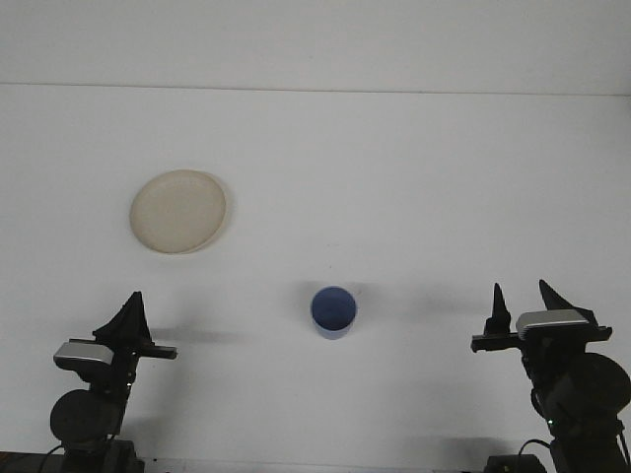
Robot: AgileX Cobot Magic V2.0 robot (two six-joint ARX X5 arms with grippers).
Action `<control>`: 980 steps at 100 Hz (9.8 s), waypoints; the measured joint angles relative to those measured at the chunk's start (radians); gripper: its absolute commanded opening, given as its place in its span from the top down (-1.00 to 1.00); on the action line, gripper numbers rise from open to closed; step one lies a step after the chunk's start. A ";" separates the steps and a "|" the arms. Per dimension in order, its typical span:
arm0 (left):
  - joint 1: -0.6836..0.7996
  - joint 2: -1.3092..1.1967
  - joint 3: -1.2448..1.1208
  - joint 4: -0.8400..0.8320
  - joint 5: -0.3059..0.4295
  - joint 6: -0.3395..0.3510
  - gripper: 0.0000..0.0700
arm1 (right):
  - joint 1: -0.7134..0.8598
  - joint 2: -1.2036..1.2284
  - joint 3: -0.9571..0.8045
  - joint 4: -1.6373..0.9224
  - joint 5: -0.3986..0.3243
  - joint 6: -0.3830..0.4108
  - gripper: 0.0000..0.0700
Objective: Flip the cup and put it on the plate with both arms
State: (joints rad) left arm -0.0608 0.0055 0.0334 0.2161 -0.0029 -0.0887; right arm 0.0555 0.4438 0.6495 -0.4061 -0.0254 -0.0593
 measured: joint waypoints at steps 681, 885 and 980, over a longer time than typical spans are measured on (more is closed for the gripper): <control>0.090 2.131 2.068 -1.369 -0.063 0.071 0.97 | 0.000 0.006 0.000 0.000 0.000 0.003 -0.27; 0.021 1.323 1.690 -1.211 -0.064 0.014 -0.09 | 0.000 0.006 0.000 0.000 0.002 0.003 -0.27; -0.036 0.588 0.583 -0.352 -0.042 0.050 -0.09 | 0.000 0.006 0.000 0.000 0.002 0.003 -0.27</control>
State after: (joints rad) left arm -0.0967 0.5934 0.6159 -0.1360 -0.0448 -0.0391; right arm 0.0555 0.4500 0.6495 -0.4061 -0.0235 -0.0559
